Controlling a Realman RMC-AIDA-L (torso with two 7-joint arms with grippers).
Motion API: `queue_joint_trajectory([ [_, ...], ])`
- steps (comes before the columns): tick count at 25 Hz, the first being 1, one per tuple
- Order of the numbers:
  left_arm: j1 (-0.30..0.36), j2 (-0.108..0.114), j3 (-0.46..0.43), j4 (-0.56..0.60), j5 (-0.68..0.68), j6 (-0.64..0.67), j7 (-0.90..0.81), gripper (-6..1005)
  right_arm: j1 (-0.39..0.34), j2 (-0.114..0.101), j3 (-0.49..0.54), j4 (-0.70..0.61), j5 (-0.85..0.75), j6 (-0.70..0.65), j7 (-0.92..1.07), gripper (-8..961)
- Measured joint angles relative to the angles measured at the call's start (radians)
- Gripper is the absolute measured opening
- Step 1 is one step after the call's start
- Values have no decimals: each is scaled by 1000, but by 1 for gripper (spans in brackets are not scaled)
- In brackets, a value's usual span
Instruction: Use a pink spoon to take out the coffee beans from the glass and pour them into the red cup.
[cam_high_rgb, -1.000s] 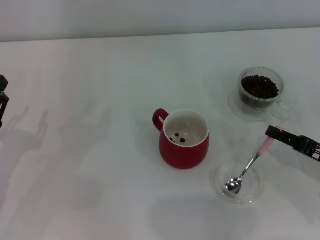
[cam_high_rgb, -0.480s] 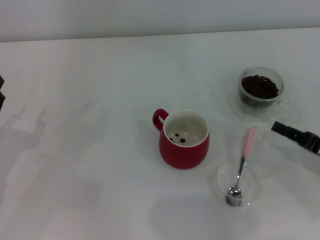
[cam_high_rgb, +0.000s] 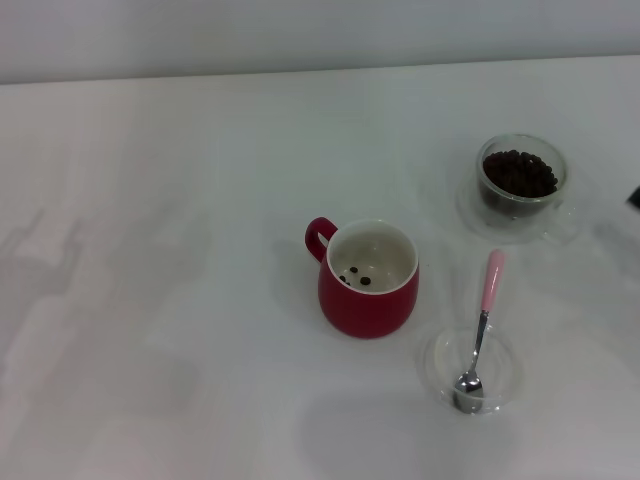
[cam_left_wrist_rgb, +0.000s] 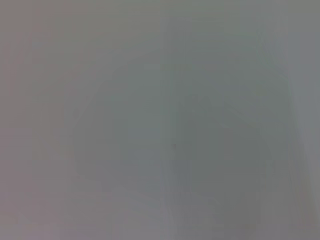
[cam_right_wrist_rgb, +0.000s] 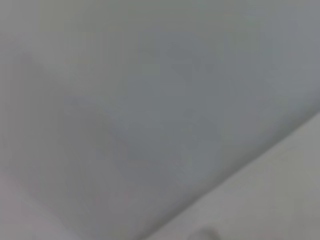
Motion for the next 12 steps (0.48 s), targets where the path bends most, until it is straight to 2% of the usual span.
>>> queue_joint_trajectory([
  [5, 2, 0, 0, 3, -23, -7, 0, 472, -15, -11, 131, -12, 0, 1, -69, 196],
  [12, 10, -4, 0, 3, -115, -15, 0, 471, -22, -17, 261, -34, 0, 1, -224, 196],
])
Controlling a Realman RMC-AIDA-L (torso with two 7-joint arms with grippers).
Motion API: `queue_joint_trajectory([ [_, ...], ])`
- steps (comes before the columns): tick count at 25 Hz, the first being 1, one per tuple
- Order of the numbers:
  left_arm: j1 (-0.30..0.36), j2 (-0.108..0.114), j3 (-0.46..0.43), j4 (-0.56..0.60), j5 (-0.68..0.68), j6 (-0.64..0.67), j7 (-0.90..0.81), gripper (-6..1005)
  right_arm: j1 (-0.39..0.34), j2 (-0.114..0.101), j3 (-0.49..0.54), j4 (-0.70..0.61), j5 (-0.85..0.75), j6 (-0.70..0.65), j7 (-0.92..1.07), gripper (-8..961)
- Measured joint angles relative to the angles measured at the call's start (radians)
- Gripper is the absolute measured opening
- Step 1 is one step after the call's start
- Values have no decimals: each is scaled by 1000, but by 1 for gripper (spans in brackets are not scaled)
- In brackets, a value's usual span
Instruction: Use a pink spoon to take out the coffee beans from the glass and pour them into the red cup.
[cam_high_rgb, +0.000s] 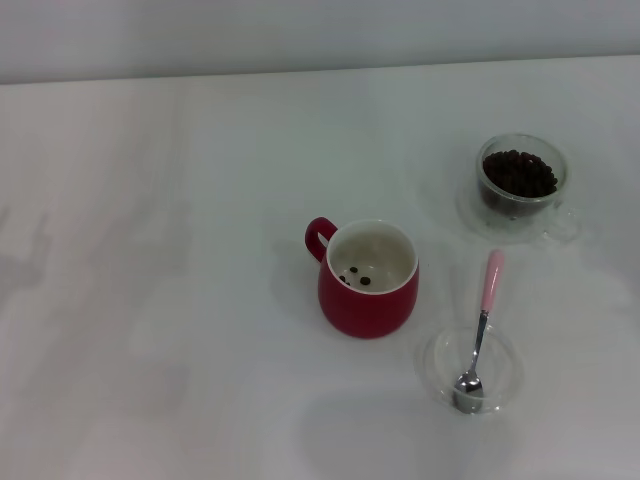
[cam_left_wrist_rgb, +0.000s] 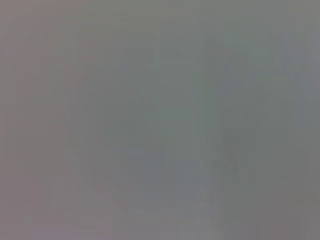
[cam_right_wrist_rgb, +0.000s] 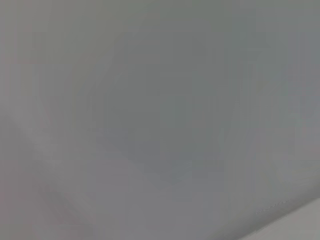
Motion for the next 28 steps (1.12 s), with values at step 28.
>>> queue_joint_trajectory([
  [28, -1, -3, 1, -111, -106, -15, 0, 471, 35, 74, 486, 58, 28, -88, -681, 190],
])
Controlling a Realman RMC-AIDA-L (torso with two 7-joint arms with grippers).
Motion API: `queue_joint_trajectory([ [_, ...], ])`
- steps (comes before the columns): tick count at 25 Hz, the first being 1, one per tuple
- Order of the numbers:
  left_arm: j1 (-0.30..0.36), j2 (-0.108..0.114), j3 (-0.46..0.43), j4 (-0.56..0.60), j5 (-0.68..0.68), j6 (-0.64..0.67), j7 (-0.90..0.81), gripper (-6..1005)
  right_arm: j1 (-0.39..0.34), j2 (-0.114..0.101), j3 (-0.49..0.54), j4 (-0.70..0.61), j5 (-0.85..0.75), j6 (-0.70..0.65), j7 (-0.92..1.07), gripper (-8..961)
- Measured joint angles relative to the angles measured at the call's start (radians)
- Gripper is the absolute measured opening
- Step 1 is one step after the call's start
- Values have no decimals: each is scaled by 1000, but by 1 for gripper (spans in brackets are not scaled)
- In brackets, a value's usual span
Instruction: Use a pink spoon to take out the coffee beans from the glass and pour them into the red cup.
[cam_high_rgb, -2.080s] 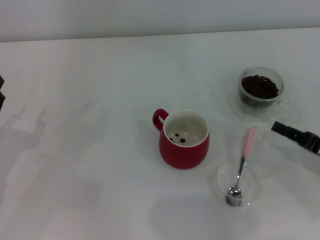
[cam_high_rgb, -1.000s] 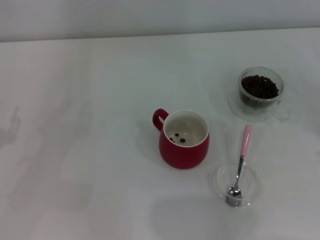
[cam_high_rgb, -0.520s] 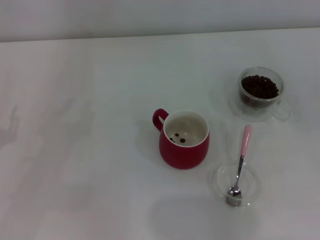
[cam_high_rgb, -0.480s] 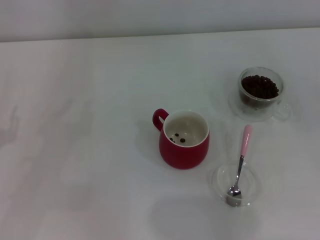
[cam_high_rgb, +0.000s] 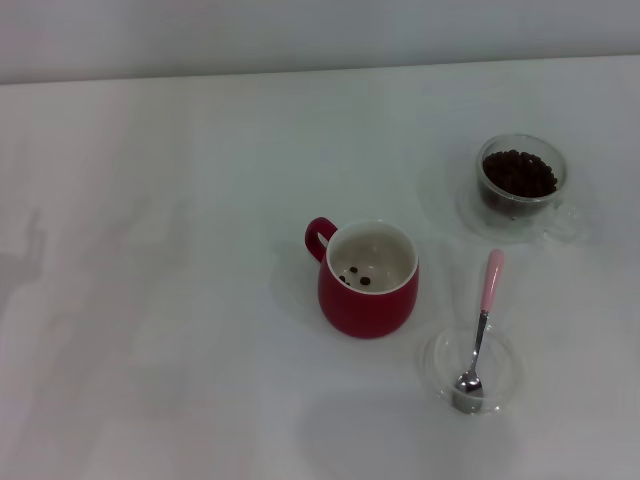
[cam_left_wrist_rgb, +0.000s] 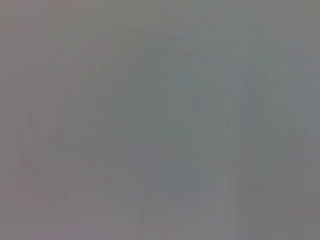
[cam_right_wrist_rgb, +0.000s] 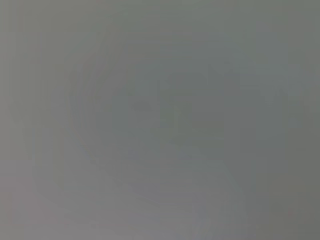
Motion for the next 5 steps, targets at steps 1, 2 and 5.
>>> queue_joint_trajectory([
  [1, -1, 0, -1, -2, 0, -2, 0, 471, 0, 1, 0, 9, 8, 1, -10, 190],
  [2, -2, 1, -1, -3, 0, -4, 0, 471, 1, 1, 1, 22, 28, 1, -22, 190],
  [5, -5, 2, -1, -3, 0, -5, -1, 471, 7, 1, 2, 36, 63, -2, -49, 190],
])
